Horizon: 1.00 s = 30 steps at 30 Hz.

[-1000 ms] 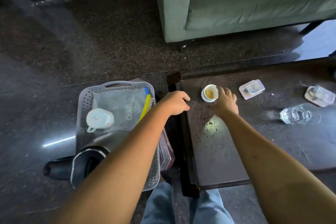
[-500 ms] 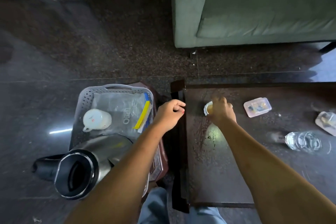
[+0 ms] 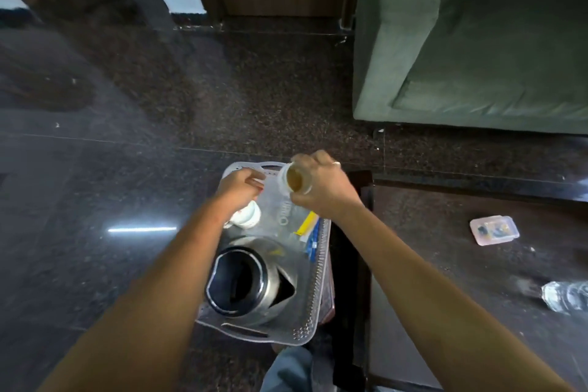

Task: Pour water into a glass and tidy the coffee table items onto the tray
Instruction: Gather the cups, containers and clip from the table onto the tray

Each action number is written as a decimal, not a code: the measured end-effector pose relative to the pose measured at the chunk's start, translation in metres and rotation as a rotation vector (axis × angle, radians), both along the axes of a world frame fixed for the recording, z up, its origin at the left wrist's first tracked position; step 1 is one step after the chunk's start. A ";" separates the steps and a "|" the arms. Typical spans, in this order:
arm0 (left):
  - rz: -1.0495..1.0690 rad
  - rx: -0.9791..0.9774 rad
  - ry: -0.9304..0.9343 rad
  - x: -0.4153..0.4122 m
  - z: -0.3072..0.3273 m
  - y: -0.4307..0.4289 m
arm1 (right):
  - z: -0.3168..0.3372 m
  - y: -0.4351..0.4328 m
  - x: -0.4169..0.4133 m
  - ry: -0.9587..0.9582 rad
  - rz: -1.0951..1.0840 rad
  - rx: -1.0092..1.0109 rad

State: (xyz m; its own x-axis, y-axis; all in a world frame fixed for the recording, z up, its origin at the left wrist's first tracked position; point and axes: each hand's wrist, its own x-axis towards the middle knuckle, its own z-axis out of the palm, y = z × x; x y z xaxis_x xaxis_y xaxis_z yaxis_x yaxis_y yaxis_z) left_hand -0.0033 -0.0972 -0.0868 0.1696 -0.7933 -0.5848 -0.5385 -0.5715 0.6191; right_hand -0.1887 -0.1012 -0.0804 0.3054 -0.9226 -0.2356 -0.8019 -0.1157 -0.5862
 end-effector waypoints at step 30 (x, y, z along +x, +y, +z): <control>-0.475 0.242 -0.135 0.036 -0.037 0.020 | -0.080 0.036 0.070 0.186 0.142 0.146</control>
